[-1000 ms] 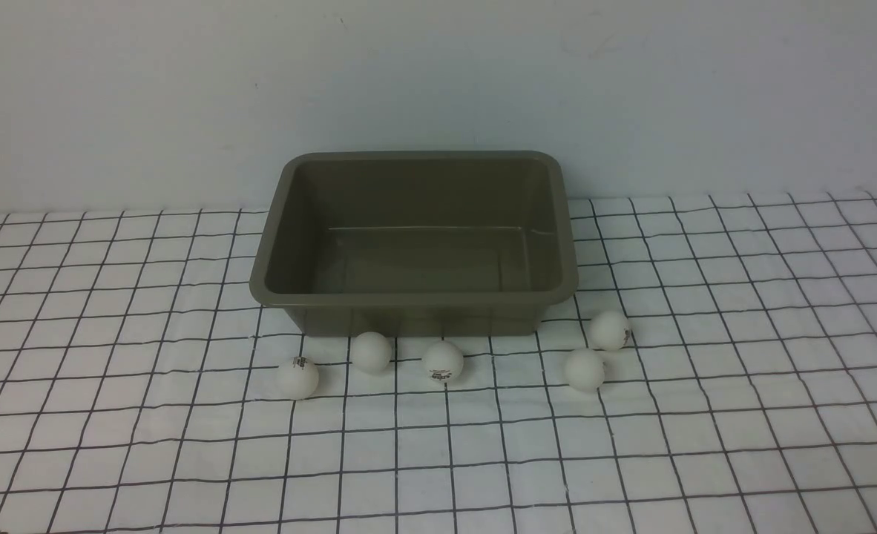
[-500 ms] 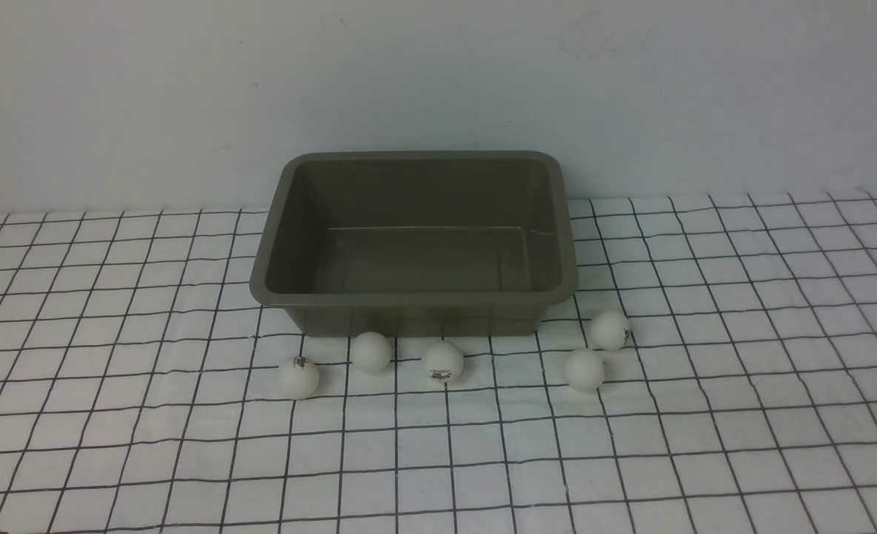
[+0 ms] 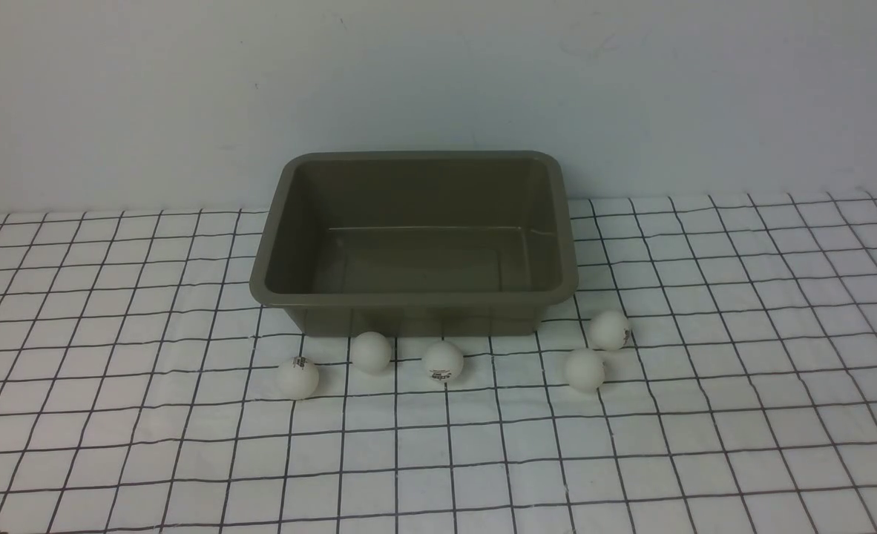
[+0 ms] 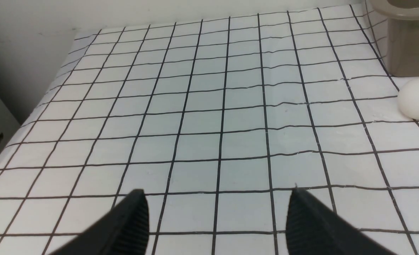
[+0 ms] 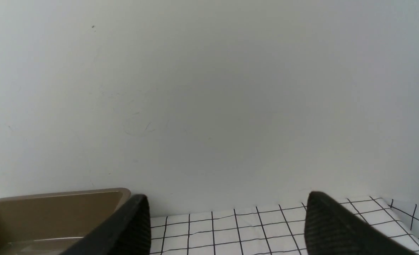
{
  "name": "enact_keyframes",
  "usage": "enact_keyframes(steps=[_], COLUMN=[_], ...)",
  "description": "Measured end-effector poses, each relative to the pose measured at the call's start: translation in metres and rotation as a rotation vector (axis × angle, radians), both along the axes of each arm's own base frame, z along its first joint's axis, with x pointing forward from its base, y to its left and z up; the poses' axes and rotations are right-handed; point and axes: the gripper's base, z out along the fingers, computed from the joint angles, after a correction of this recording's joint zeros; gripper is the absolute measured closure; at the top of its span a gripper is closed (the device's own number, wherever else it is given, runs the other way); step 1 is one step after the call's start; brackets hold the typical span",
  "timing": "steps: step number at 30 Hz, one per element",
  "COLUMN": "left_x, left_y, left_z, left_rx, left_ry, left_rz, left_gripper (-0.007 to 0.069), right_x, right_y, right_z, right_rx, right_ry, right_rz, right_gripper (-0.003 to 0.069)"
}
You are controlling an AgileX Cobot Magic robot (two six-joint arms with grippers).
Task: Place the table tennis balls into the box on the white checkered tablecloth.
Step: 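Reach for and grasp a ping pong ball on the table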
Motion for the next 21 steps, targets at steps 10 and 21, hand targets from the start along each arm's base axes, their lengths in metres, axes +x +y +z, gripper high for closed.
enact_keyframes(steps=[10,21], left_x=[0.001,0.004], left_y=[0.000,-0.008], left_z=[0.001,0.011], left_rx=[-0.001,-0.415], left_ry=[-0.015,-0.181], left_rz=[0.001,0.022], left_gripper=[0.0157,0.0157], right_x=[0.000,0.000], right_y=[0.002,0.002], right_z=[0.002,0.003], right_rx=[0.048,0.058], right_ry=[-0.027,-0.030], right_rz=[0.025,0.030], right_gripper=[0.0134,0.0134])
